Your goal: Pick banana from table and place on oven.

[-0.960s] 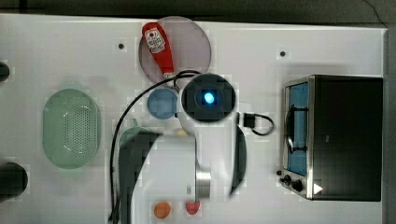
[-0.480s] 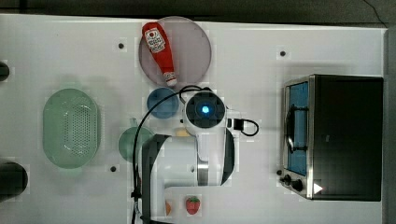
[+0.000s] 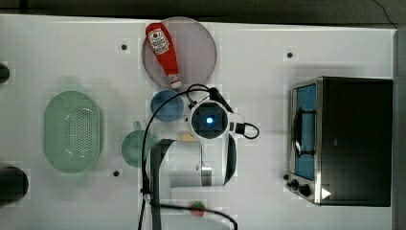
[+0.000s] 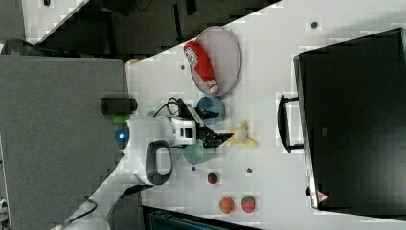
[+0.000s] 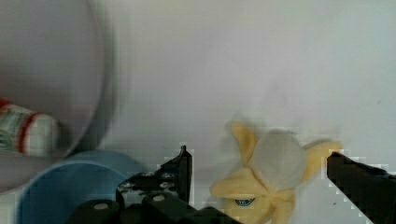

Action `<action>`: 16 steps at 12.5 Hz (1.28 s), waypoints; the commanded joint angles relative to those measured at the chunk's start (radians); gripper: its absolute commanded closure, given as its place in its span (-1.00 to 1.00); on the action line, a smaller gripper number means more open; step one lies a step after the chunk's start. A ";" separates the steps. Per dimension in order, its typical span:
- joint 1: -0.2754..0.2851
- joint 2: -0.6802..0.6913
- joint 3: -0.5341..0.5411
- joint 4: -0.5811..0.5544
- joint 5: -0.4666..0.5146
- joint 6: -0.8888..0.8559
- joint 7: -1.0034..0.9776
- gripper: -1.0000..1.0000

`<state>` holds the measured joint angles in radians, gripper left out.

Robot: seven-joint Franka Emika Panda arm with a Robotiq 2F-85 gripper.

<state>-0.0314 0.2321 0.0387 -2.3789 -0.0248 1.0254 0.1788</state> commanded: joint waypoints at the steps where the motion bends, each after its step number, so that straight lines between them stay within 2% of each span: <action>1: 0.016 0.076 0.032 -0.026 0.013 0.019 0.065 -1.00; 4: 0.016 0.124 0.027 -0.026 0.013 0.073 0.065 -1.00; 5: 0.016 0.128 0.025 -0.026 0.013 0.083 0.065 -0.69; 8: 0.016 0.128 0.023 -0.029 0.013 0.092 0.065 0.06; 10: 0.016 0.126 0.023 -0.026 0.013 0.093 0.066 0.49; 11: 0.016 0.119 0.023 -0.024 0.013 0.092 0.065 0.61; 13: 0.016 0.070 0.029 -0.021 0.013 0.085 0.065 0.61; 16: 0.015 -0.088 0.029 0.007 0.013 -0.002 0.065 0.61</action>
<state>-0.0171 0.2155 0.0748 -2.4102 0.0045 1.0098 0.2035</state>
